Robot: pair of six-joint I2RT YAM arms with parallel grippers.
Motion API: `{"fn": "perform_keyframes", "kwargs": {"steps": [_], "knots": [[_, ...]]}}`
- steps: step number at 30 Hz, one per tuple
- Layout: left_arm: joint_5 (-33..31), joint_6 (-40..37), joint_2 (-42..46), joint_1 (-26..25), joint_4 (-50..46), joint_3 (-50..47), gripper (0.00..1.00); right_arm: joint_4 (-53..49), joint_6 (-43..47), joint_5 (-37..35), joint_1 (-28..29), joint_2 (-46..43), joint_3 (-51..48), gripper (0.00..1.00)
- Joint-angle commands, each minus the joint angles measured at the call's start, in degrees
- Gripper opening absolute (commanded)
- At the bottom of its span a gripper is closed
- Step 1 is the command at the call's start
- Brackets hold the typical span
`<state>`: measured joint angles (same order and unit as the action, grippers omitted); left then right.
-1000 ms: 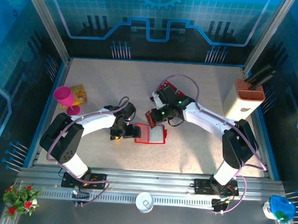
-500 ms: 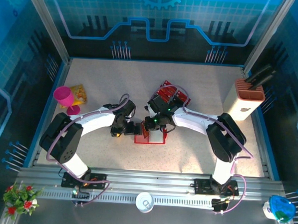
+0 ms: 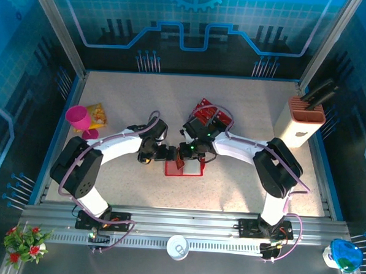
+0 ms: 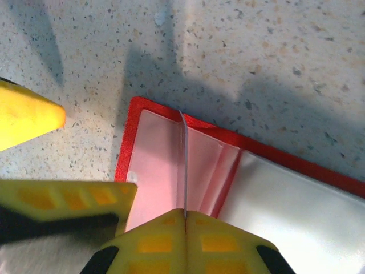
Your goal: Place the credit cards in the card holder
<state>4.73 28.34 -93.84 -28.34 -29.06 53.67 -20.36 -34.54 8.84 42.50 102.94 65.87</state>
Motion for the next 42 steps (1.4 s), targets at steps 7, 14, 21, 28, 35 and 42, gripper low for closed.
{"fn": "perform_keyframes", "kwargs": {"steps": [7, 14, 21, 28, 35, 42], "knots": [[-1.5, -1.6, -2.1, 0.1, 0.0, -2.8, 0.99, 12.5, -8.2, 3.5, -4.8, -12.2, -12.1, 0.00], [-3.7, -1.6, -2.8, 0.0, -2.8, -2.1, 0.99, 29.8, -15.7, 4.8, -5.0, -14.2, -23.1, 0.00], [-6.6, -1.9, -3.1, 0.1, -6.0, -1.2, 0.99, 42.5, -20.5, 1.2, -3.6, -13.2, -30.3, 0.00], [-7.7, -2.3, -4.3, 0.1, -7.9, -0.5, 0.99, 45.9, -21.8, -0.7, -2.4, -11.5, -31.7, 0.00], [-7.3, -2.6, -4.2, 0.0, -7.7, -0.5, 0.99, 47.1, -21.9, -2.4, -2.2, -10.4, -32.4, 0.00], [-7.1, -2.8, -4.3, 0.0, -7.4, -0.4, 0.99, 47.7, -22.0, -3.7, -2.9, -11.2, -34.0, 0.00]]}}
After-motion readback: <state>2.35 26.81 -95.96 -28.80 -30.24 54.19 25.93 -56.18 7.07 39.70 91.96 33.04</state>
